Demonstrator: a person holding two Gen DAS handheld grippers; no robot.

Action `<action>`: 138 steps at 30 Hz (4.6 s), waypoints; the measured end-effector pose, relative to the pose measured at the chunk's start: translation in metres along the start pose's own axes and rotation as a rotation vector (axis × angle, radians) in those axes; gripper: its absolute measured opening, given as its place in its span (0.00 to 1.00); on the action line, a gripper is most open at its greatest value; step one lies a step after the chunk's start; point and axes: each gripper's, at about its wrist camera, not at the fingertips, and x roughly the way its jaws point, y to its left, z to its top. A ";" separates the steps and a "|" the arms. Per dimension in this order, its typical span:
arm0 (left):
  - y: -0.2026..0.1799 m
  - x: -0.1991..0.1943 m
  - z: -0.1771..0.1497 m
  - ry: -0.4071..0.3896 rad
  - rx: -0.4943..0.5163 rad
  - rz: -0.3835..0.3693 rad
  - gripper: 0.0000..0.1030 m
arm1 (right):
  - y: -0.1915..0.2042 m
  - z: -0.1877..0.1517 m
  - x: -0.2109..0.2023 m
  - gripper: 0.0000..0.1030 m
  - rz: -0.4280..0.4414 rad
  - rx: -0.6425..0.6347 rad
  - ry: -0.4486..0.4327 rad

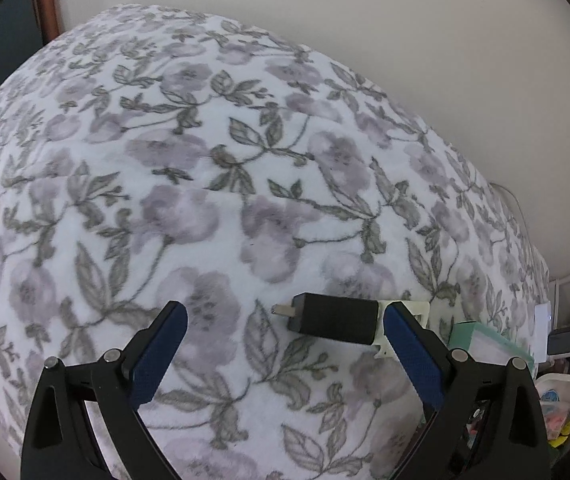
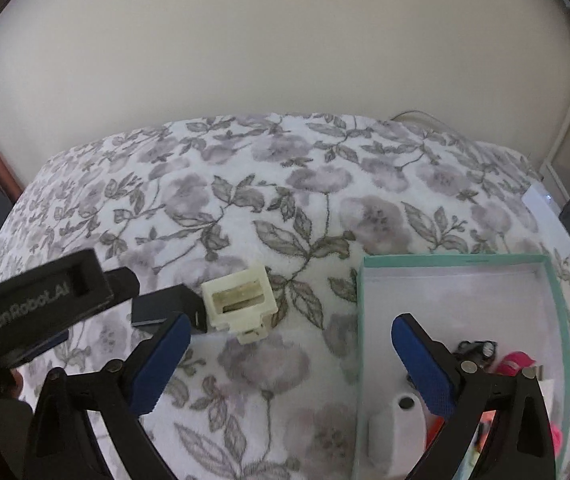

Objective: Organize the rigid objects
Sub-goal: 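Grasp the black charger with left tool while right tool grasps the cream connector, then lift and carry the black charger and cream connector over the tray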

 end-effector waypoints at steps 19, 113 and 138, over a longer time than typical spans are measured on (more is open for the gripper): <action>0.008 0.026 0.010 0.060 -0.013 -0.043 0.96 | 0.018 0.004 0.045 0.83 0.043 -0.078 0.019; -0.037 -0.036 0.000 -0.045 0.141 -0.047 0.69 | -0.022 0.006 -0.010 0.52 0.022 0.018 0.006; -0.128 -0.050 -0.174 0.165 0.505 -0.188 0.69 | -0.140 -0.139 -0.100 0.52 -0.163 0.151 0.161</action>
